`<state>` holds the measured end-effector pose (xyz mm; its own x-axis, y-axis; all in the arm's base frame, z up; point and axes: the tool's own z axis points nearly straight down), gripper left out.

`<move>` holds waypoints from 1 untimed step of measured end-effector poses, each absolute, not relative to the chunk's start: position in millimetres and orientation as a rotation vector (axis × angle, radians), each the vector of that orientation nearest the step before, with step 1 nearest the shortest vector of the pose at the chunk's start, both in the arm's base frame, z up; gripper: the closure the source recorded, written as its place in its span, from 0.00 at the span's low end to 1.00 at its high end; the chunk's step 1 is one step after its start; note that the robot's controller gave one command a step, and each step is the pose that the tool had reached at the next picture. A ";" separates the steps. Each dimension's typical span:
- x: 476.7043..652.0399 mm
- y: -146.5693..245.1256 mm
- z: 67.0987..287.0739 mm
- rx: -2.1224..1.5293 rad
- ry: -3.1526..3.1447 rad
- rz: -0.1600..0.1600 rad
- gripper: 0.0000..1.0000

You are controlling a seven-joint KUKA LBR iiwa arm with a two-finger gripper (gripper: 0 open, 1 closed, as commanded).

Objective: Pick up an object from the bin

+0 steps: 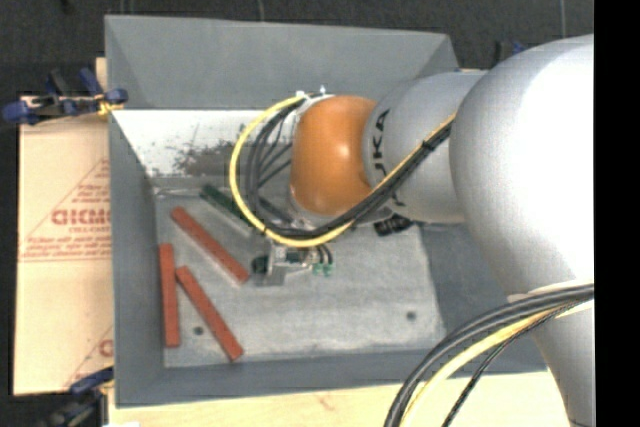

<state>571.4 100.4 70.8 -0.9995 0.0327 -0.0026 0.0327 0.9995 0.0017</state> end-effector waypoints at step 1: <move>568.0 98.3 108.4 0.068 3.145 0.001 1.00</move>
Offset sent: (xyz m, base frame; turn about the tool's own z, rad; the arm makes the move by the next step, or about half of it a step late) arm -0.0032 0.0173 0.1266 0.0252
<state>568.0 98.3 108.4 -0.9991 0.0432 0.0039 0.0432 0.9991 0.0006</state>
